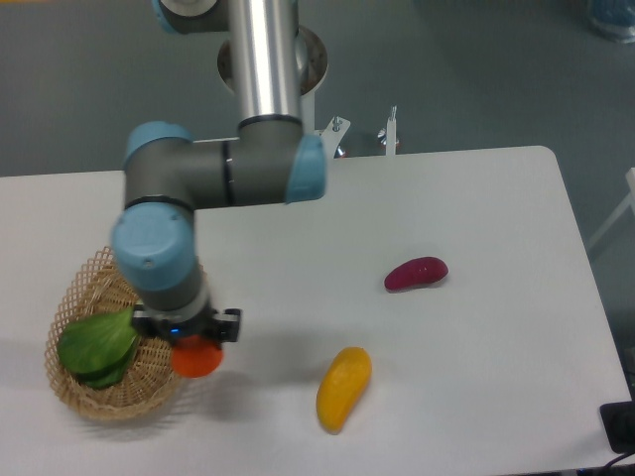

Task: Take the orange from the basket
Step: 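Lift the orange out of the basket and carry it beside the mango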

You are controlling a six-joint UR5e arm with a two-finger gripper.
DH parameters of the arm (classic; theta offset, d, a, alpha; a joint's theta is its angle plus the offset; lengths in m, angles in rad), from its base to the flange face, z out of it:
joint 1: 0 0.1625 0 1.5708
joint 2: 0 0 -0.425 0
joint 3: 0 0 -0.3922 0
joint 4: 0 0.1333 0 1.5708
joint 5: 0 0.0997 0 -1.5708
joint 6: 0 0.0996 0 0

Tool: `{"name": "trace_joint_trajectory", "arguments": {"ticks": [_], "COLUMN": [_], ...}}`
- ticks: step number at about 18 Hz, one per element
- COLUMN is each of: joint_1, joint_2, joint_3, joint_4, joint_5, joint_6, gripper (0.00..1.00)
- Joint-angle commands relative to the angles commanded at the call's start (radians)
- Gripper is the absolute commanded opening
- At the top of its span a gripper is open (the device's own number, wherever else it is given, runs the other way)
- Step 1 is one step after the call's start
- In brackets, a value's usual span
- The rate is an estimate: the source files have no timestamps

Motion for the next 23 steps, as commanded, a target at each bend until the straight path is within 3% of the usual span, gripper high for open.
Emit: {"name": "trace_joint_trajectory", "arguments": {"ticks": [4,8,13,16,20,23], "joint_1": [0.109,0.265,0.353,0.365,0.365,0.364], "joint_2": [0.002,-0.009,0.002,-0.006,-0.003,0.0], "joint_3": [-0.002,-0.028,-0.051,-0.052,-0.058,-0.06], "joint_4": [0.003,0.024,0.034,0.101,0.12,0.179], "joint_5": [0.0,0.002,-0.008,-0.009,-0.008,-0.009], "joint_6": [0.14,0.4,0.584,0.594,0.615,0.672], "gripper": [0.58,0.58,0.58,0.58,0.58,0.64]}}
